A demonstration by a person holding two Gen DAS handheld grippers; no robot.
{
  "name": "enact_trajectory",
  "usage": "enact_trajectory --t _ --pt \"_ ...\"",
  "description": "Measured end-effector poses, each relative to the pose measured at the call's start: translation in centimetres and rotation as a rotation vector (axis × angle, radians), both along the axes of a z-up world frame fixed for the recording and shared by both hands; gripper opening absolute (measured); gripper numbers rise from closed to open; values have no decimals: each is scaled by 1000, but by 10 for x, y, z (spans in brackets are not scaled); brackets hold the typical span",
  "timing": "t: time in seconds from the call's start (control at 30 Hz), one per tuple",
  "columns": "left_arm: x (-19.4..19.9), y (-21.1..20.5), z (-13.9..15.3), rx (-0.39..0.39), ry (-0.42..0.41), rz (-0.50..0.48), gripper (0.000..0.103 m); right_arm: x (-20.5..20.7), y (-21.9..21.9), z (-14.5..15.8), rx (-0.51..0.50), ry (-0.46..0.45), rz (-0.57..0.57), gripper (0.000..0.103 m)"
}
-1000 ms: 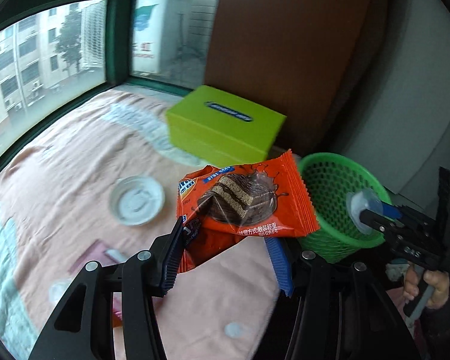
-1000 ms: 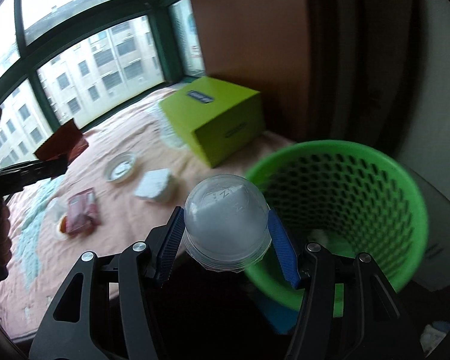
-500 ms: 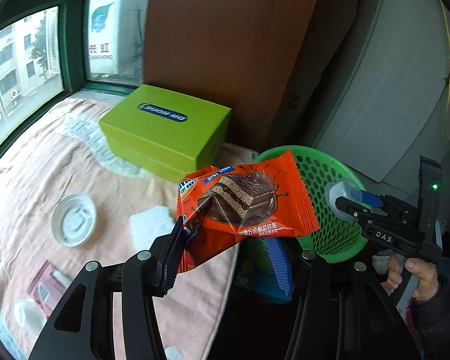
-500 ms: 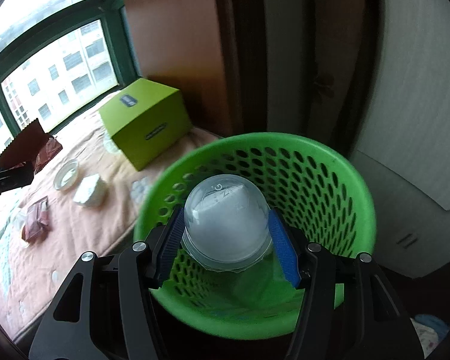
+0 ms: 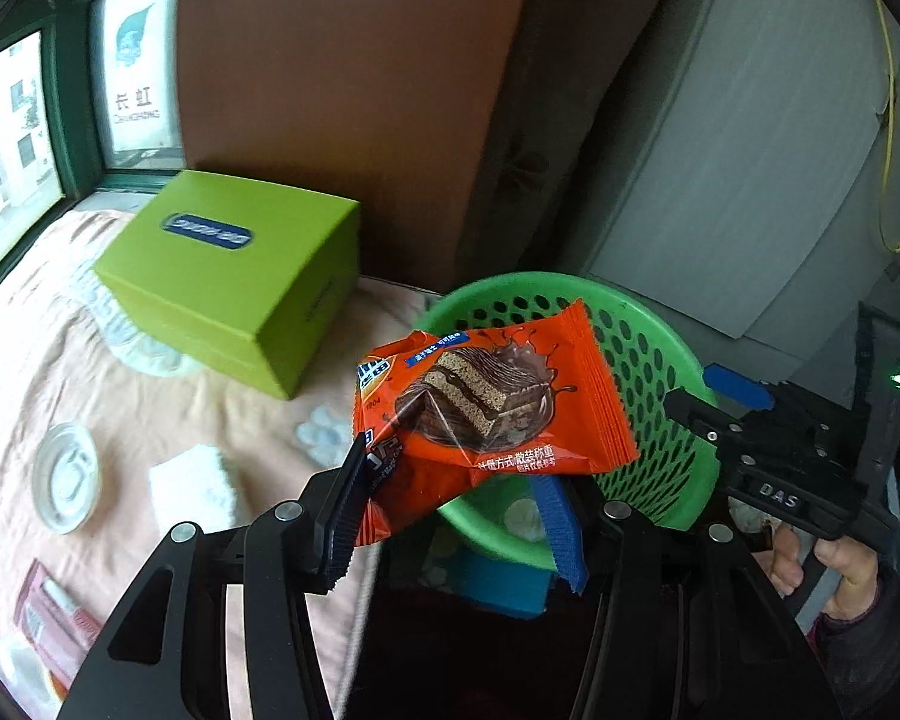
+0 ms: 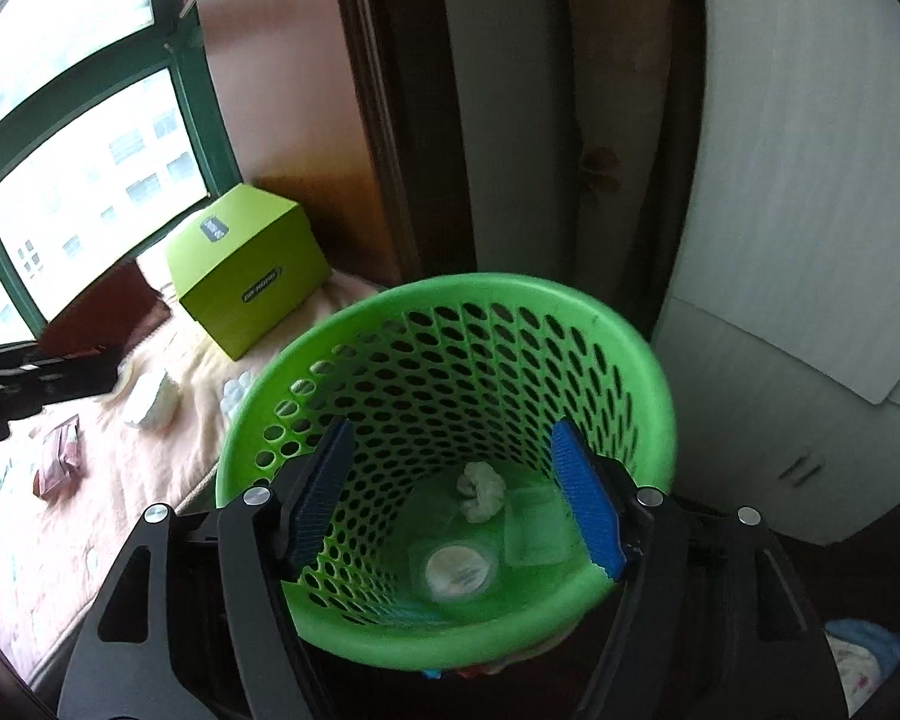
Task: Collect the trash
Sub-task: 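Open right tool to drop lid while left tool drops wrapper into basket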
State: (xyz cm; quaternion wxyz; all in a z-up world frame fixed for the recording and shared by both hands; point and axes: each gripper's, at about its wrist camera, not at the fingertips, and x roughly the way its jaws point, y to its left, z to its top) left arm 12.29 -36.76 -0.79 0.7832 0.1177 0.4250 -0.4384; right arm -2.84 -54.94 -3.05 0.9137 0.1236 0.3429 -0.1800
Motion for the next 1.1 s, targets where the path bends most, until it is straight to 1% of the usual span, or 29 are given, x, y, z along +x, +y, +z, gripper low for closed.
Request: enact_trajectory --t 0.1,0.43,0.5,0.6,0.67,0.83,1.0,1.1 --pt "-4 -15 -5 15 6 -16 51 -10 -3 6 0 -26 -9 72" --pt "-11 -49 -21 31 36 -46 51 -32 -9 13 15 -72 -27 73" --pt "-13 -53 -23 32 41 -48 54 -32 -10 12 15 -69 -32 73" --pt "-15 -57 -24 28 43 -53 62 -35 -10 12 20 -69 -35 73" --pt "-17 -57 -24 20 41 -49 74 -36 -9 12 19 -71 -37 73" --pt "-19 -44 -20 7 35 -34 75 -38 -4 15 16 -74 -29 73" --pt "-17 -15 -8 -5 2 10 75 -36 8 19 20 -80 -7 73" --pt "-16 5 -3 2 -22 47 75 -32 19 20 22 -85 15 75"
